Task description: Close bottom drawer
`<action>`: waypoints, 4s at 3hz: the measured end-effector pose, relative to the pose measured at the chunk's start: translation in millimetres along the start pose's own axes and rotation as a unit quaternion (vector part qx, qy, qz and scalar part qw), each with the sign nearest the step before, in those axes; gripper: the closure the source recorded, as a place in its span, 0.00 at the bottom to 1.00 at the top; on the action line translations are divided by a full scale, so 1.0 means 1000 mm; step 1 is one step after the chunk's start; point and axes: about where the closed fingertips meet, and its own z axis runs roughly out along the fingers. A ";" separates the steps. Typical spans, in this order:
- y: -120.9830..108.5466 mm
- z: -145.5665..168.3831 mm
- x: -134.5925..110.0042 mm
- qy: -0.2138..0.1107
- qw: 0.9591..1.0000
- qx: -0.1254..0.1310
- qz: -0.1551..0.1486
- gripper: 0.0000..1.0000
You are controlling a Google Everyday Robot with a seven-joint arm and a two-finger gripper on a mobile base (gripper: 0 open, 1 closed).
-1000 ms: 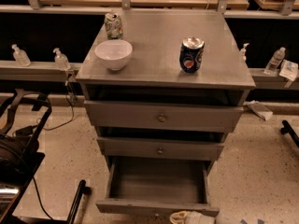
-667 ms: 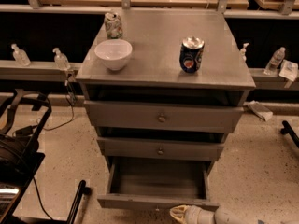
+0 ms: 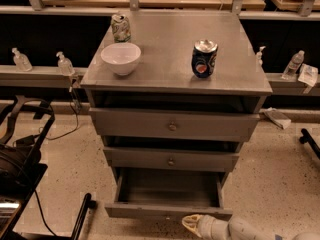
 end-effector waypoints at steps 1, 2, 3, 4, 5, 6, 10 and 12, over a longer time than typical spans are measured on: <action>-0.015 0.015 -0.003 -0.012 1.000 0.004 0.009 1.00; -0.014 0.020 -0.002 -0.014 1.000 0.001 0.012 1.00; -0.014 0.020 -0.001 -0.014 1.000 0.001 0.012 1.00; 0.020 0.004 0.010 -0.004 1.000 -0.010 0.022 1.00; 0.036 -0.003 0.018 0.003 1.000 -0.015 0.025 1.00; 0.038 -0.004 0.018 0.004 1.000 -0.015 0.026 1.00; -0.053 0.050 0.000 -0.003 1.000 -0.006 0.014 1.00; -0.068 0.059 -0.002 -0.004 1.000 -0.006 0.015 1.00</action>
Offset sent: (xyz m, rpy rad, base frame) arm 0.0528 0.0155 -0.0094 0.0548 -0.0056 -0.0279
